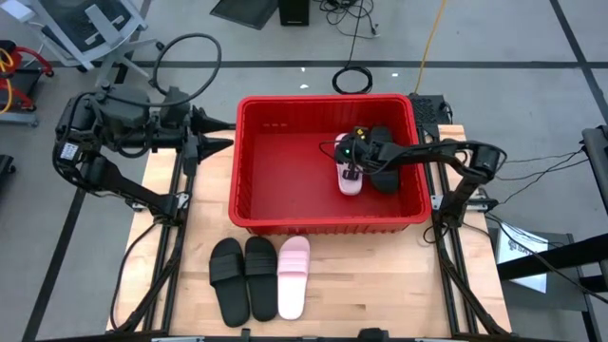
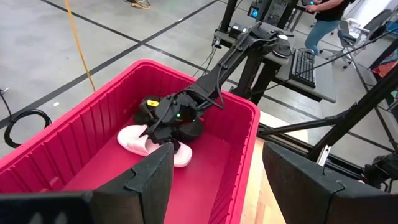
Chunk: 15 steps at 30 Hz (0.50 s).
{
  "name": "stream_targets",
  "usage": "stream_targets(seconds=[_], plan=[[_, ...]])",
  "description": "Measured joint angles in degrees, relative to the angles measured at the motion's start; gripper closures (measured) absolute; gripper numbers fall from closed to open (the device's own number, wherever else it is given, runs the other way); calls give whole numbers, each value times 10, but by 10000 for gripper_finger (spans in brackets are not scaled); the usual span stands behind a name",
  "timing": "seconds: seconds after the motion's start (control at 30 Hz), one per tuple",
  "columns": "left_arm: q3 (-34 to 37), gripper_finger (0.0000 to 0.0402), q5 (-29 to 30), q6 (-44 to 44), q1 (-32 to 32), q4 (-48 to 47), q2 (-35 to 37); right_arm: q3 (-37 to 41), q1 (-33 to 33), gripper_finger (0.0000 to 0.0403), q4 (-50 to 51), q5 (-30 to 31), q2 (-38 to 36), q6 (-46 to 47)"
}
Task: Pick and place slides into bin
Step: Put the pink slide into the red container
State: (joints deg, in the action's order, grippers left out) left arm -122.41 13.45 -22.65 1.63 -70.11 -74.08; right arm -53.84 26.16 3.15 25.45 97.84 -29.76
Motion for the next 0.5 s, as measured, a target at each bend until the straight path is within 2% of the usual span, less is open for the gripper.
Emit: stream_targets(seconds=[0.17,0.3,0.5], plan=[[0,160,-4,3,0,0,0,0,4,401,-5,-2,7,3],[0,160,-4,6,0,0,0,0,11,401,-18,-3,8,-33],[0,160,-4,14,0,0,0,0,24,401,-11,-30,8,-52]])
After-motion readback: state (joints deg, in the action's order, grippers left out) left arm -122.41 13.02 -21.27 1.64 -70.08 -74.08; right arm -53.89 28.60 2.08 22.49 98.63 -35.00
